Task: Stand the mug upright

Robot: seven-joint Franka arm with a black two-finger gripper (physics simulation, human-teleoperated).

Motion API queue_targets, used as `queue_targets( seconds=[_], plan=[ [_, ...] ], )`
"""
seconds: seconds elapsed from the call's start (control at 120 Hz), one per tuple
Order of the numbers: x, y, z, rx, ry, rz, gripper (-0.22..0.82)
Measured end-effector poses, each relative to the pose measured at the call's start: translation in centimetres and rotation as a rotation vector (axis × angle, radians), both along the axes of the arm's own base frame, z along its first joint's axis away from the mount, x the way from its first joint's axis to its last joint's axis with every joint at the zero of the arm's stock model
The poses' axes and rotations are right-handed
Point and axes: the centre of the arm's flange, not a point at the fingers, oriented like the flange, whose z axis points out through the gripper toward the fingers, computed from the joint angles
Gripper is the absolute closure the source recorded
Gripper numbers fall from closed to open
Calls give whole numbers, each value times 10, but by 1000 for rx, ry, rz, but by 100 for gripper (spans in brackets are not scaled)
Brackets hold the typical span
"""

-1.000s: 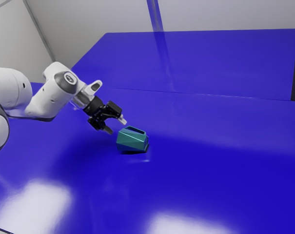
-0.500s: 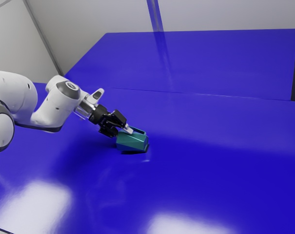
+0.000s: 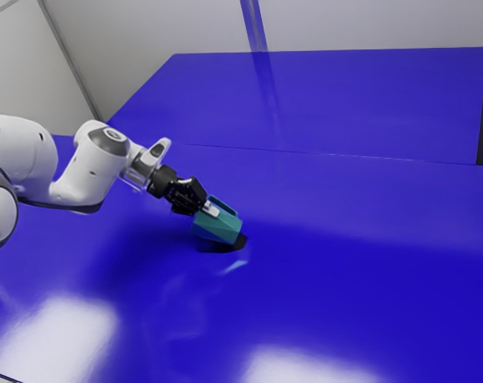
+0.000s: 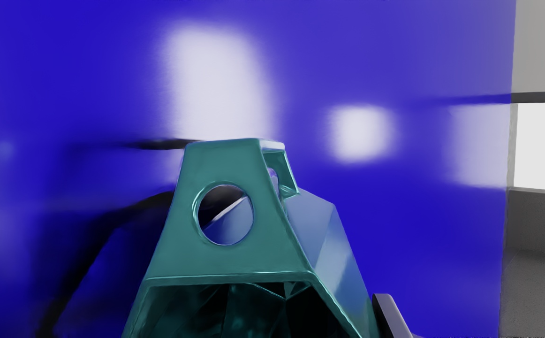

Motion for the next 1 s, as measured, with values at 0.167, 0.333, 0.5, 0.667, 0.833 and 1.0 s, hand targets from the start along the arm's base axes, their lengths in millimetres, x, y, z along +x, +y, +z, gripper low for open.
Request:
queue_targets(
  seconds=[0.167, 0.333, 0.5, 0.667, 0.833, 1.0],
  plan=[
    [-4, -5, 43, -20, -66, -39, 76],
    [-2, 4, 98, 143, -134, -155, 77],
    [-1, 3, 120, 412, -115, -272, 78],
    [1, -7, 130, 631, -112, -313, 78],
    [2, -32, 115, 759, -107, -348, 79],
    [-3, -32, 83, 810, -72, -318, 79]
  ],
)
